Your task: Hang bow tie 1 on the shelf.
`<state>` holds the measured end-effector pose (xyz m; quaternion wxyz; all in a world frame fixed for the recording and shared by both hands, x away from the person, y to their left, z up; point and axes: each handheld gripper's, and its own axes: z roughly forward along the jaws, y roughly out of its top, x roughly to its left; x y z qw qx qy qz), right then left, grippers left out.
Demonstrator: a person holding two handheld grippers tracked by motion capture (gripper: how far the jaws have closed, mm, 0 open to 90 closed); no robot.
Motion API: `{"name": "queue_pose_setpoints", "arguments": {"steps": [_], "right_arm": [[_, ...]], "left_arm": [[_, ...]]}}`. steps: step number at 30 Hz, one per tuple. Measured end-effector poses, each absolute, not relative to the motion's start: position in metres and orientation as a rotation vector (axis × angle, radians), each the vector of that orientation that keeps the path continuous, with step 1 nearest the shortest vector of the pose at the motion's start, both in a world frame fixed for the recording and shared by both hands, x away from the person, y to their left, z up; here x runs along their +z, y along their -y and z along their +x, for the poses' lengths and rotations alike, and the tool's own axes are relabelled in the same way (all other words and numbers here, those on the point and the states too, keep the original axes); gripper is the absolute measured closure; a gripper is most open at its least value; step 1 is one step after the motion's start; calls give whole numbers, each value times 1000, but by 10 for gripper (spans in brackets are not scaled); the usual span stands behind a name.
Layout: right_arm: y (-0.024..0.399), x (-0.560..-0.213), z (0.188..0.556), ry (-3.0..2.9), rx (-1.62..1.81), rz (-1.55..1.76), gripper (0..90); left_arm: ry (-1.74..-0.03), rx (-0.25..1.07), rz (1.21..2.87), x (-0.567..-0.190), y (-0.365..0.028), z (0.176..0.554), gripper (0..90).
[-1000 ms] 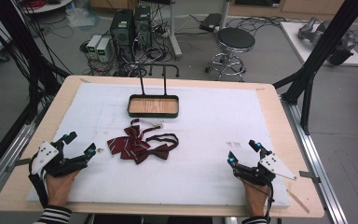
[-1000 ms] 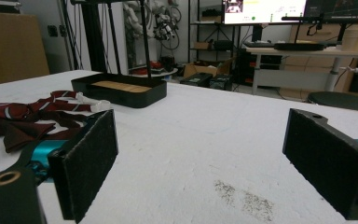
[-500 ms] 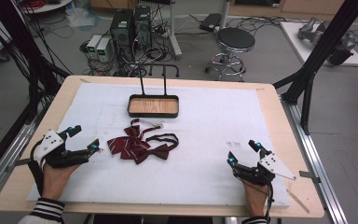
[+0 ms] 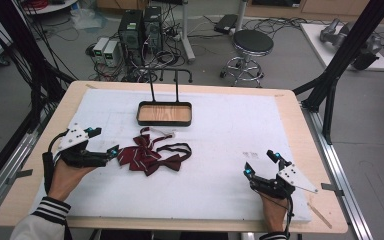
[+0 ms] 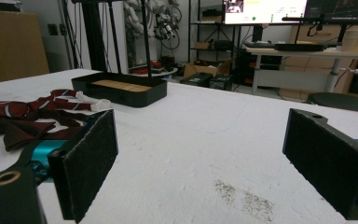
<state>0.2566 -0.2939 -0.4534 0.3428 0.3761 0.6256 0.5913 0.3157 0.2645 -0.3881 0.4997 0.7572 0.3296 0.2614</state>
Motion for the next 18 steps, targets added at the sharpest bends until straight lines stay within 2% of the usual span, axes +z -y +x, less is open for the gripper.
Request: {"name": "queue_pose_setpoints", "arguments": {"steps": [18], "right_arm": [[295,-453,257,-1622,1536,971,96]], "left_arm": [[-774,516,2063,-381,-232,341,125]]}}
